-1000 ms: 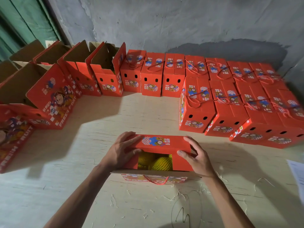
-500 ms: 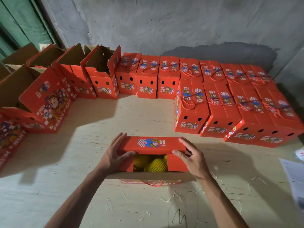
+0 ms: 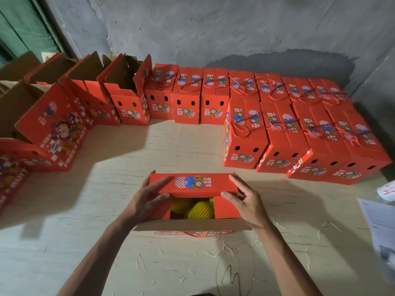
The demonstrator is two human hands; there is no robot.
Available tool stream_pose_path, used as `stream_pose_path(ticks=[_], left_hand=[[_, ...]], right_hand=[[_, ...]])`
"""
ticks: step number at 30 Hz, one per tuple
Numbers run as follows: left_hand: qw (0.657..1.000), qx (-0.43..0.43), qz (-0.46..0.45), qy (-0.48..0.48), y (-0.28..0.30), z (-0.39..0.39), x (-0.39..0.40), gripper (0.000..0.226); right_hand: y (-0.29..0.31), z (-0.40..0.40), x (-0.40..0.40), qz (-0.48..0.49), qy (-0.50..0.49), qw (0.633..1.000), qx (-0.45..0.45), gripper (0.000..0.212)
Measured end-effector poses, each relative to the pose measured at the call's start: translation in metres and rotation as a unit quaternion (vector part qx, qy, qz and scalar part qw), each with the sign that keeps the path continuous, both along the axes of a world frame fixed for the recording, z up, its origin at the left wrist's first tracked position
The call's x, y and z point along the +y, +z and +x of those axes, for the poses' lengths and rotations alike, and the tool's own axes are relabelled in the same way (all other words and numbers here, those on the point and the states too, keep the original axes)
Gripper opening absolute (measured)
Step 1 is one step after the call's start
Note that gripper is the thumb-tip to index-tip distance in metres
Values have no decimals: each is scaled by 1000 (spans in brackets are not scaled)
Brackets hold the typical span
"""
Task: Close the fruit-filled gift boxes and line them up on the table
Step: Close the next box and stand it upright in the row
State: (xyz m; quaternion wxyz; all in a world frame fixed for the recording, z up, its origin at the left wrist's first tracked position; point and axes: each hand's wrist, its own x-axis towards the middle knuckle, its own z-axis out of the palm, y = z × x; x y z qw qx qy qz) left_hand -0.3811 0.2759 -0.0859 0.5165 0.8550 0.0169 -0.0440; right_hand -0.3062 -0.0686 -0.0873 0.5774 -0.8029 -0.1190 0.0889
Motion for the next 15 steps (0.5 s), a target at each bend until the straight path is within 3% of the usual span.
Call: stream_pose_path(ticks=[3,8,11,13,15], left_hand=[[999,-4,-22,36,1,-2,-5,48],[980,63,-126,139,3,-3,-14,75],[977,44,-157,136,1,-3,-16,38],[975,37,-173,132,2,-3,-16,30],[973,42,-186,131,4,-4,-17,29]], right_hand=[[-3,0,0,10,2,1000,3,67],[-5,-6,6,58,-44,997,24,49],[-3,-12,10,60,-72,994,55,41],[-2,-13,12,61,-75,993,73,22],[-3,-11,12,60,-66,993,71,21]])
